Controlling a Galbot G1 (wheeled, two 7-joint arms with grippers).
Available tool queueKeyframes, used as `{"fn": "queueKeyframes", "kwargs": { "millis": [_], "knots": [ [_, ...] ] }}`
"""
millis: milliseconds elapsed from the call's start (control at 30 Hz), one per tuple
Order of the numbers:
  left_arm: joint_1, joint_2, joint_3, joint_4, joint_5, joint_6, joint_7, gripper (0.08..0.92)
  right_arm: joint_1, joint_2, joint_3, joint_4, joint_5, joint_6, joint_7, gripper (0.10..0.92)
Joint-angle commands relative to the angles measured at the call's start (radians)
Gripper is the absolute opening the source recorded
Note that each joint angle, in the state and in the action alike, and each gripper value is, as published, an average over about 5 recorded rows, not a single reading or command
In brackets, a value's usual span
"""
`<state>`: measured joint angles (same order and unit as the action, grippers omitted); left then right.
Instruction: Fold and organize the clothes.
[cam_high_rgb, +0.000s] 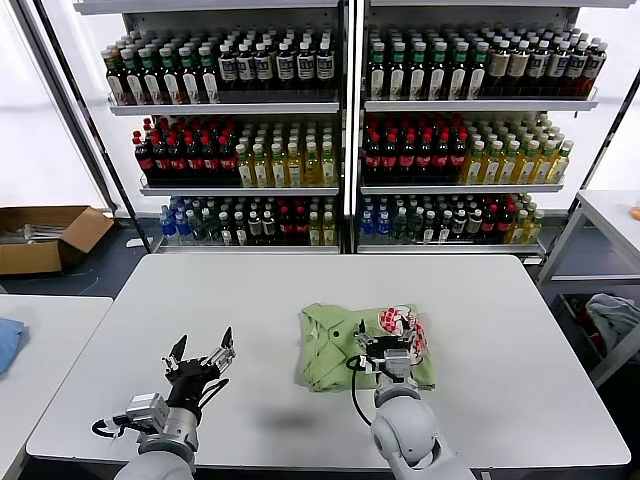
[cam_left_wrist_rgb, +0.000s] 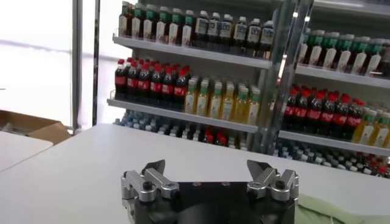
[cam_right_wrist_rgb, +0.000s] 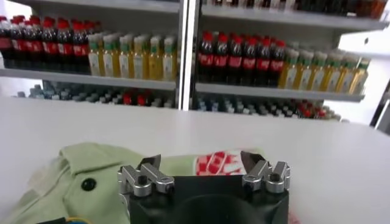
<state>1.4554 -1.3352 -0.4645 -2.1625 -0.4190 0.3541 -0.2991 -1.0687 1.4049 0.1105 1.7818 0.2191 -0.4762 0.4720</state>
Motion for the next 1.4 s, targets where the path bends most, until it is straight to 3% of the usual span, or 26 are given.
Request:
{"fn": "queueKeyframes", "kwargs": {
  "millis": [33, 467, 700, 900, 1100, 1400],
  "knots": [
    [0.0, -0.002, 0.003, 0.016, 0.0, 0.003, 0.003, 0.823, 0.082, 0.075, -0.024, -0.127, 0.148, -0.059, 0.087, 0.823],
    [0.001, 0.0, 0.006, 0.031, -0.003, 0.006, 0.005, 0.823, 0.042, 0.066, 0.037, -0.092, 0.304, -0.075, 0.092, 0.823],
    [0.005, -0.002, 0.012, 0.032, 0.0, 0.009, 0.009, 0.823, 0.004, 0.037, 0.041, 0.059, 0.199, 0.008, 0.018, 0.823],
    [0.011, -0.004, 0.012, 0.022, 0.0, 0.009, 0.009, 0.823, -0.107, -0.046, 0.02, 0.219, 0.175, -0.009, 0.052, 0.823],
    [0.003, -0.003, 0.014, 0.029, -0.001, 0.011, 0.008, 0.823, -0.198, -0.124, 0.05, 0.274, 0.161, -0.037, 0.051, 0.823],
    [-0.01, -0.008, 0.026, 0.053, 0.002, 0.014, 0.009, 0.823, -0.35, -0.146, 0.08, 0.338, 0.378, -0.044, 0.125, 0.823]
  ]
}}
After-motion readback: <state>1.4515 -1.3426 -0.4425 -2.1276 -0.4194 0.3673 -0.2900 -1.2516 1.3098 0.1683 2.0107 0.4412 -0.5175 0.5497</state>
